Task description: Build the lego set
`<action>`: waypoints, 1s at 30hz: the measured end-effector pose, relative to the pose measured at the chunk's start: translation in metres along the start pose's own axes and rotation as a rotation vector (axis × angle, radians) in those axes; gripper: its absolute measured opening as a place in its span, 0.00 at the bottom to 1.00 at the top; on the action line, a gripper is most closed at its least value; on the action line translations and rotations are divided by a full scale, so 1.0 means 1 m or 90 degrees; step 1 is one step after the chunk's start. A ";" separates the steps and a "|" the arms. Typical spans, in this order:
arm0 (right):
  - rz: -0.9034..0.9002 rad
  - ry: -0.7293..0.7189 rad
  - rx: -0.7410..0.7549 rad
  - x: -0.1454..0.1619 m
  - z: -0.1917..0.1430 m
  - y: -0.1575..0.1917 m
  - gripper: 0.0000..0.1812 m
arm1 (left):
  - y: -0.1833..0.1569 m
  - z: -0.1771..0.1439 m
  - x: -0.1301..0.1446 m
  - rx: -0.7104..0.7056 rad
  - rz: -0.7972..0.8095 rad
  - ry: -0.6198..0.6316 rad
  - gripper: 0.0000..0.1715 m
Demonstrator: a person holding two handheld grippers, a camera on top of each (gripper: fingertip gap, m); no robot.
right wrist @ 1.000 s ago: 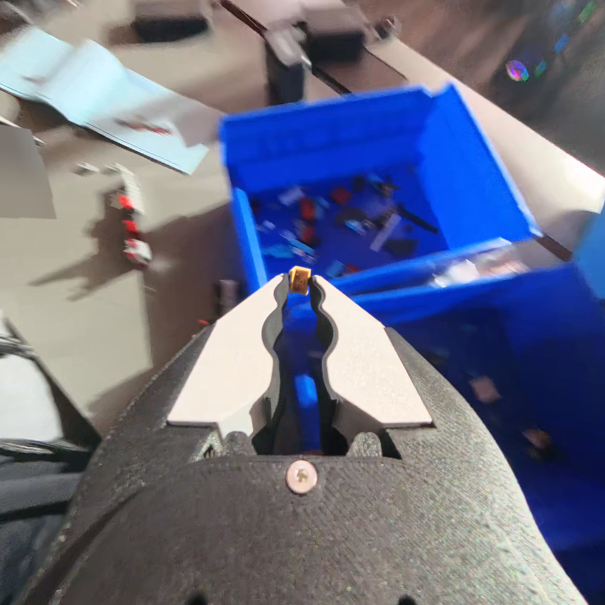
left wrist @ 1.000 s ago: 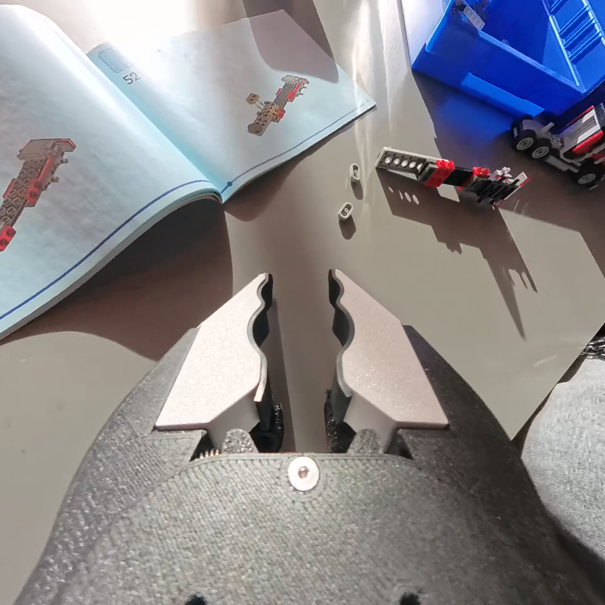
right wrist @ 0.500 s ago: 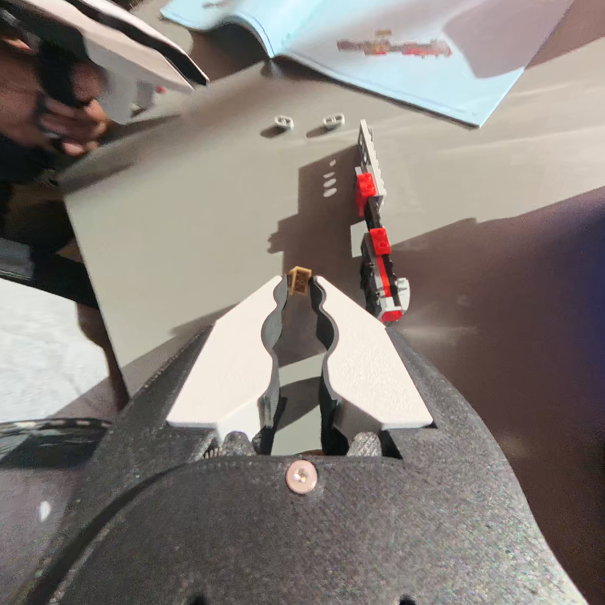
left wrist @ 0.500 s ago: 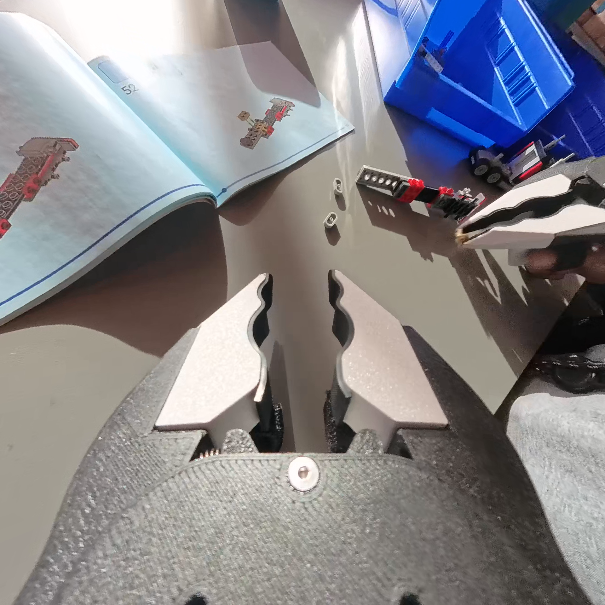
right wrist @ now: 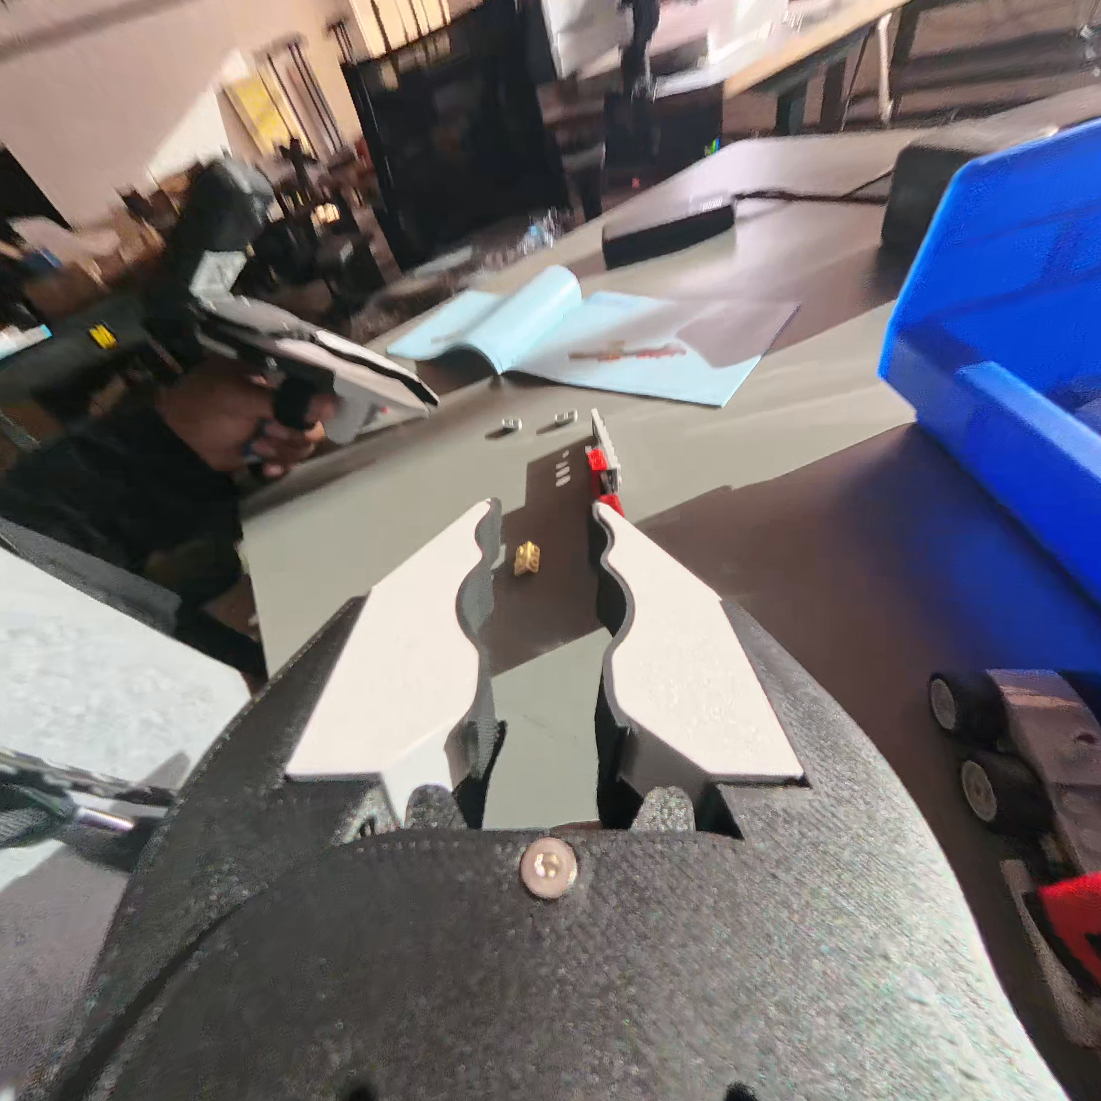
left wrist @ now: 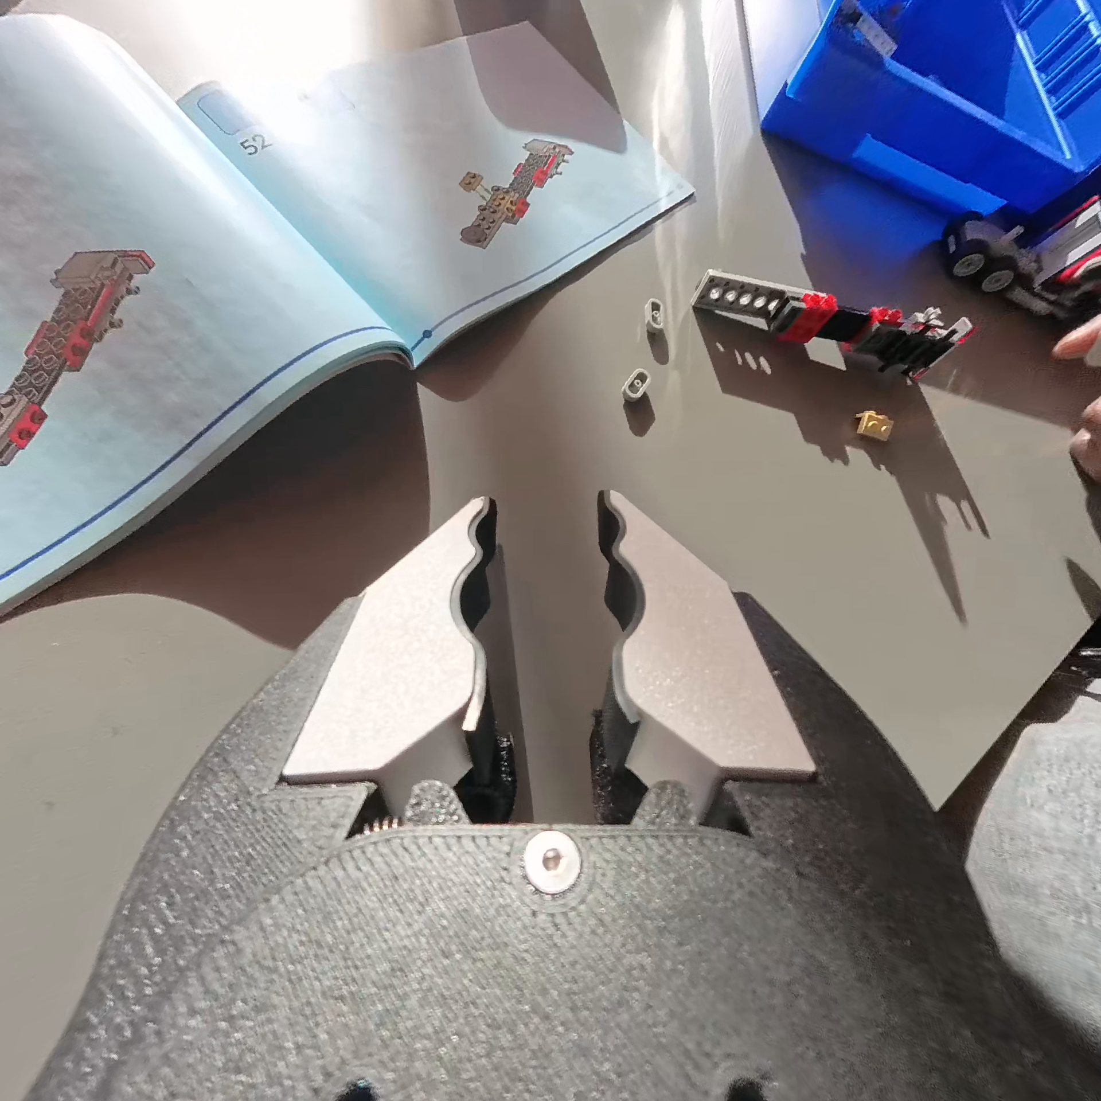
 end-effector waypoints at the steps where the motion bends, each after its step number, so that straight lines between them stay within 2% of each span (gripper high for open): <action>1: 0.019 -0.031 -0.010 -0.006 -0.006 -0.002 0.17 | 0.000 0.001 0.000 -0.001 0.003 0.003 0.21; 6: 0.108 -0.167 -0.058 -0.028 -0.045 -0.012 0.16 | 0.006 -0.001 -0.004 -0.014 -0.023 -0.016 0.21; 12: 0.036 -0.231 0.057 -0.038 -0.095 -0.042 0.13 | 0.023 -0.004 -0.006 -0.045 -0.102 -0.038 0.21; 15: 0.002 -0.285 0.082 -0.047 -0.132 -0.053 0.11 | 0.028 -0.003 -0.005 -0.058 -0.129 -0.034 0.21; 20: 0.039 -0.396 0.132 -0.052 -0.197 -0.086 0.09 | 0.029 -0.002 -0.006 -0.063 -0.132 -0.033 0.21; 22: 0.056 -0.411 0.160 -0.052 -0.208 -0.098 0.08 | 0.031 -0.002 -0.006 -0.073 -0.130 -0.032 0.21; 30: 0.166 -0.452 0.096 -0.052 -0.221 -0.112 0.08 | 0.034 -0.002 -0.005 -0.110 -0.123 -0.027 0.19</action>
Point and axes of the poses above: each gripper's, where its closed fingertips meet, z out along the fingers, x out of its underside, y = z × x across the jaws, the point moved 1 cm from there along -z, back along the fingers, and after that the axes turned 6 degrees about z, right-handed, at the moved point
